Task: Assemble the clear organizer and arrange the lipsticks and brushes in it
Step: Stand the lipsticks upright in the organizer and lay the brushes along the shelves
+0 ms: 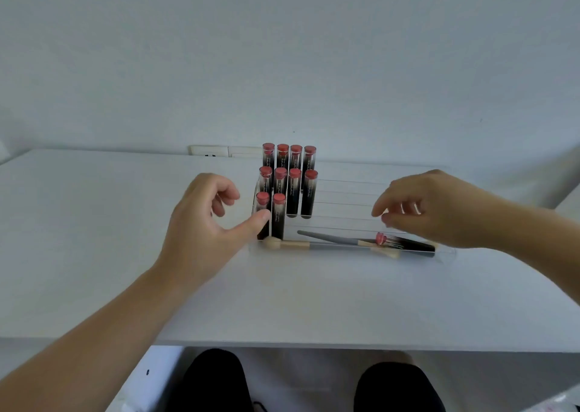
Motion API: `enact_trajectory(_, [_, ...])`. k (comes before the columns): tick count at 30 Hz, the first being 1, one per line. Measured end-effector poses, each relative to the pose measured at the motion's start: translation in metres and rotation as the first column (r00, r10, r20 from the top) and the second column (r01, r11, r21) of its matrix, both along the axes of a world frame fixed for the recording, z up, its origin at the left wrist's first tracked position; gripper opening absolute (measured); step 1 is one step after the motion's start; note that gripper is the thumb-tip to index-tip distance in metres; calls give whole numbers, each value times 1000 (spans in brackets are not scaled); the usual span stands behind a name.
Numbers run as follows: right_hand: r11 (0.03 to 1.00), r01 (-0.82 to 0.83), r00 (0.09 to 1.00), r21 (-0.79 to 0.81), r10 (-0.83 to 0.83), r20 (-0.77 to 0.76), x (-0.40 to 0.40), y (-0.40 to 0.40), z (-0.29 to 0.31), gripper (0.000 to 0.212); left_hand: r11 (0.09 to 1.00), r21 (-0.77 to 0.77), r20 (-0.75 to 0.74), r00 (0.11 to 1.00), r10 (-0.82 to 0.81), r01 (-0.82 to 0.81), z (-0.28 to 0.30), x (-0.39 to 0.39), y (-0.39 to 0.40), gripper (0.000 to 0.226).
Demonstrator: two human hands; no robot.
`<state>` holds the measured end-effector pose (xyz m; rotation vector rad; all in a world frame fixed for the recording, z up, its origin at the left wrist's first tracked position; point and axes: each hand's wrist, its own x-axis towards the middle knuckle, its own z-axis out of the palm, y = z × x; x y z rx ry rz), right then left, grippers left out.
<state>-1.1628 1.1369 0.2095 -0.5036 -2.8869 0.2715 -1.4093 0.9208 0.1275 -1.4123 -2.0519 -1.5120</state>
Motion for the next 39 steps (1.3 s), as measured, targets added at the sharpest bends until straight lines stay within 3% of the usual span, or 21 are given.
enact_trajectory(3, [999,35,991,14,-36,127,-13,-8,-3,10,992,55,-272,958,-94,113,9,18,-5,23])
enact_trajectory(7, [995,31,958,92,-56,282,-34,-14,-13,20,958,-186,-406,871,-277,219,15,49,0,20])
enact_trajectory(10, [995,30,930,97,-63,362,-42,-17,-17,22,912,-389,-392,874,-287,126,16,63,9,31])
enact_trajectory(18, [997,40,925,73,-64,374,-42,-19,-18,19,832,-550,-395,901,-180,-75,19,72,25,29])
enact_trajectory(26, [984,19,912,177,-90,400,-32,-12,-7,15,807,-575,-422,895,-147,-138,17,77,31,30])
enact_trajectory(30, [990,34,917,136,-85,391,-12,1,14,17,811,-571,-432,887,-162,-130,15,80,34,32])
enact_trajectory(34, [1000,15,868,26,-26,497,0,4,14,25,808,-569,-461,873,-160,-152,16,85,39,36])
enact_trajectory(39, [998,-37,865,54,5,502,7,1,9,31,771,-610,-481,858,-179,-181,16,90,41,39])
